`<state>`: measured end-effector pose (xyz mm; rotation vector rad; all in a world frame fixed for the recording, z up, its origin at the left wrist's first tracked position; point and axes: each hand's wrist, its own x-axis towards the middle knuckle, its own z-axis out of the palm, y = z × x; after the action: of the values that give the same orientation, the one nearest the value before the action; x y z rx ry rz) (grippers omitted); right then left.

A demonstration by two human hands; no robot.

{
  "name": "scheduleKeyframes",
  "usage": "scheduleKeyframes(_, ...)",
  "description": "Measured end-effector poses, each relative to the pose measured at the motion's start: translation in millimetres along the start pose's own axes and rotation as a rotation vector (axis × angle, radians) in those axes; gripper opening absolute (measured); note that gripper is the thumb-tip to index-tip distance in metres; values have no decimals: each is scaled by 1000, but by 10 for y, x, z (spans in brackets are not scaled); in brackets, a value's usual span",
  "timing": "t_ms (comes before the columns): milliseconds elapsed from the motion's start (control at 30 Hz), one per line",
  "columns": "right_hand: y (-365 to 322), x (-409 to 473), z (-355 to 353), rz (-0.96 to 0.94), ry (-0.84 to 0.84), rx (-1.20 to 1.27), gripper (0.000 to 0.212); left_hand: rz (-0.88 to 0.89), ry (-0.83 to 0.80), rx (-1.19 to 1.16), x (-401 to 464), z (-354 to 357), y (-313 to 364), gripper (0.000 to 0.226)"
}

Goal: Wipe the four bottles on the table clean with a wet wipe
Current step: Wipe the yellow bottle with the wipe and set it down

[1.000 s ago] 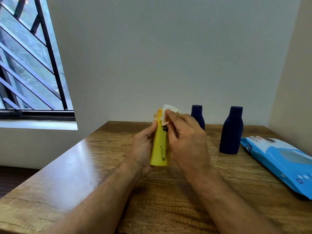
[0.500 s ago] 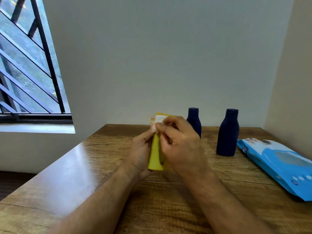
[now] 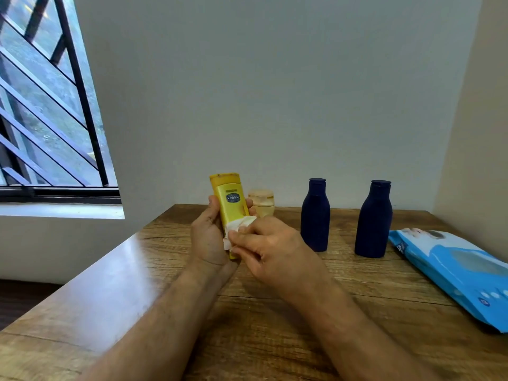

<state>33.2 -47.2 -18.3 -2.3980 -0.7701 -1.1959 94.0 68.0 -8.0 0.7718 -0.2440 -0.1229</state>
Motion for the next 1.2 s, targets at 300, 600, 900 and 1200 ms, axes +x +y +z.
scheduleKeyframes(300, 96, 53, -91, 215, 357, 51, 22, -88, -166, 171, -126, 141, -221, 57)
scheduleKeyframes(600, -11, 36, -151, 41, -239, 76, 22, -18, 71, 62, 17, 46, -53, 59)
scheduleKeyframes(900, 151, 103, -163, 325, 388, 147, 19, -60, -140, 253, -118, 125, -175, 55)
scheduleKeyframes(1200, 114, 102, -238, 224, 135, 280, 18, 173, 33, 308, -37, 72, -60, 64)
